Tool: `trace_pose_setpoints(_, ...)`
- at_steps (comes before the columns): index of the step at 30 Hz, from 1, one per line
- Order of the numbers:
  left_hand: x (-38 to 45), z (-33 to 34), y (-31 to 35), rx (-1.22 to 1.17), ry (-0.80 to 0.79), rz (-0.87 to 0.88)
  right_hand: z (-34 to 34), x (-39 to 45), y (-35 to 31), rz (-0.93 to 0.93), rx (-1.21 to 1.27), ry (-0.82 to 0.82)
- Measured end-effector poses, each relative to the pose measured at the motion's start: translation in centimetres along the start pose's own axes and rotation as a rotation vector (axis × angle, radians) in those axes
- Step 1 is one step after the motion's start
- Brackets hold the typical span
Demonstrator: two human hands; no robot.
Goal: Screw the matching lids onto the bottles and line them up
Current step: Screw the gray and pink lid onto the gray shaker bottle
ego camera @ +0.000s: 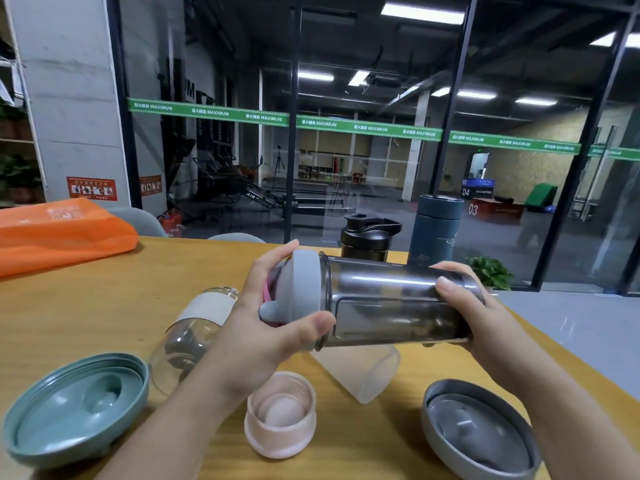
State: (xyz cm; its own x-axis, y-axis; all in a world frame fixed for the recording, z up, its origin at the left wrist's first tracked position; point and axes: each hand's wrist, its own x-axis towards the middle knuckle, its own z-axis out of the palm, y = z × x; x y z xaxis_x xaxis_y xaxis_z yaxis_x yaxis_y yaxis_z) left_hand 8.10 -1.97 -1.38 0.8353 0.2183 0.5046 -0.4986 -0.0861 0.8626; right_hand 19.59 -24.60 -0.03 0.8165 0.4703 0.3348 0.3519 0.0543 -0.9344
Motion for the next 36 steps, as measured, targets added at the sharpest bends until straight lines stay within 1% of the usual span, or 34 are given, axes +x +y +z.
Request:
trace_pose_setpoints(2,-0.1,-0.1,0.1,0.020,-0.019,0.023,-0.1,0.0,-0.2,0.041,0.037,0.005)
trace_pose_setpoints(4,0.0,-0.1,-0.1,0.007,-0.005,0.003,-0.4,0.1,-0.4,0.062,0.038,-0.067)
trace_pose_setpoints(7,0.4,-0.2,-0.7,-0.111,0.036,-0.085,-1.2,0.2,-0.3,0.083,0.132,-0.196)
trace_pose_setpoints(11,0.6,-0.2,-1.2,-0.233,0.077,-0.198,-2.1,0.2,-0.1,0.033,0.230,-0.263)
trace_pose_setpoints(13,0.6,-0.3,-1.1,-0.243,0.082,-0.211,-2.2,0.3,0.3,0.031,0.223,-0.249)
trace_pose_setpoints(16,0.5,-0.4,-1.2,-0.218,0.066,-0.209,-2.1,0.3,0.5,0.046,0.186,-0.186)
trace_pose_setpoints(22,0.4,-0.3,-1.3,-0.097,0.080,-0.120,-1.6,0.4,0.3,0.104,0.075,-0.127)
trace_pose_setpoints(27,0.2,-0.1,-1.2,-0.061,0.067,-0.083,-1.6,0.5,0.6,0.174,0.000,-0.082)
trace_pose_setpoints(32,0.1,0.1,-0.9,-0.007,0.034,-0.065,-1.5,0.3,0.7,0.253,-0.067,-0.110)
trace_pose_setpoints(36,0.2,0.2,-1.1,-0.064,0.037,-0.113,-1.5,0.5,1.0,0.291,-0.095,-0.128)
